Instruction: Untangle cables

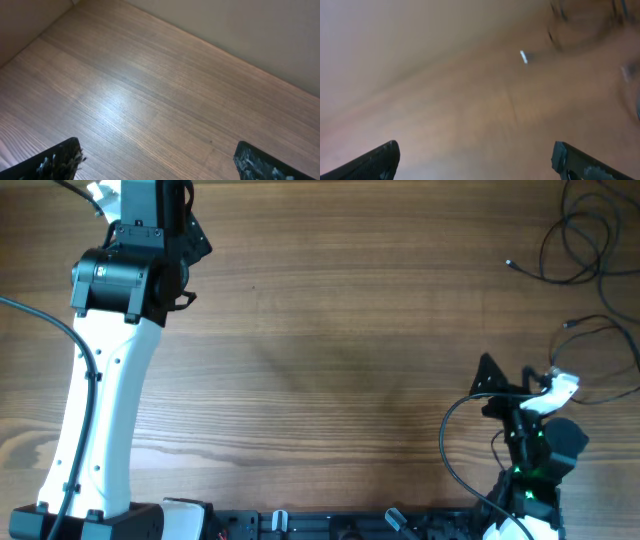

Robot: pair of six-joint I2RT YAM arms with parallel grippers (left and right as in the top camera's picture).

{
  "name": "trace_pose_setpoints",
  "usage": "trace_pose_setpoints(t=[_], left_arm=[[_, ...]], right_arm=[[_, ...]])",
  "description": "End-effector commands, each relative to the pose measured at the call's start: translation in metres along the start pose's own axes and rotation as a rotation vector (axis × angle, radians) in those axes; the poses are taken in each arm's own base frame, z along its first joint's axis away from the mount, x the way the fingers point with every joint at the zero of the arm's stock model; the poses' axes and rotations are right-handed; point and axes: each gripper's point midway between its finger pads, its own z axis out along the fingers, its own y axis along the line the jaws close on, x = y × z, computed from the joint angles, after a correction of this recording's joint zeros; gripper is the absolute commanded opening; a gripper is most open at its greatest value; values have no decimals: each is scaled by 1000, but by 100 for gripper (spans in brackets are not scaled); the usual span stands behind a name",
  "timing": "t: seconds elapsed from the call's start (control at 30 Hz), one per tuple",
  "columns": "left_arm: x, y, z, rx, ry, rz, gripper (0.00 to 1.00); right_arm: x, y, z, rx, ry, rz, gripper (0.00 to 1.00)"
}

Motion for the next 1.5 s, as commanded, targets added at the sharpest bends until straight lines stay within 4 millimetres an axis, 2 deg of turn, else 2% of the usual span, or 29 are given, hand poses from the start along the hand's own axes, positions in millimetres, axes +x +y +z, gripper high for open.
trace_pose_setpoints(t=[0.0, 0.07, 0.13, 0.57, 0.7, 0.77, 0.83, 0.9, 1.0, 1.1, 1.4, 1.43, 1.47], left_arm=[[-2, 0, -4, 12, -9, 3, 100], [-2, 0, -4, 12, -8, 3, 100], [-2, 0, -4, 12, -8, 3, 100], [3, -3, -5, 29, 15, 9, 100], [5, -9, -5, 62, 27, 6, 100], [5, -11, -5, 72, 31, 6, 100], [5, -10, -5, 72, 30, 6, 100], [5, -10, -5, 71, 30, 6, 100], [4, -12, -5, 76, 24, 1, 100], [4, -18, -5, 113, 30, -4, 100], [4, -19, -5, 113, 33, -3, 100], [6, -18, -5, 110, 39, 0, 100], [10, -15, -5, 102, 54, 8, 100]], right_arm=[[27, -33, -4, 174, 91, 34, 99], [38, -52, -10, 282, 126, 42, 100], [42, -61, -13, 335, 138, 42, 99], [44, -62, -13, 337, 147, 45, 100], [10, -32, -13, 222, 0, -8, 100], [3, -4, -13, 119, -37, -44, 100], [-4, 34, -18, -29, -82, -83, 100], [-19, 51, -26, -97, -156, -95, 100], [-34, 59, -35, -129, -233, -99, 100], [-34, 59, -35, -129, -232, -99, 100], [-36, 55, -35, -105, -241, -113, 100], [-39, 50, -35, -74, -256, -144, 100], [-42, 43, -35, 6, -275, -411, 100]])
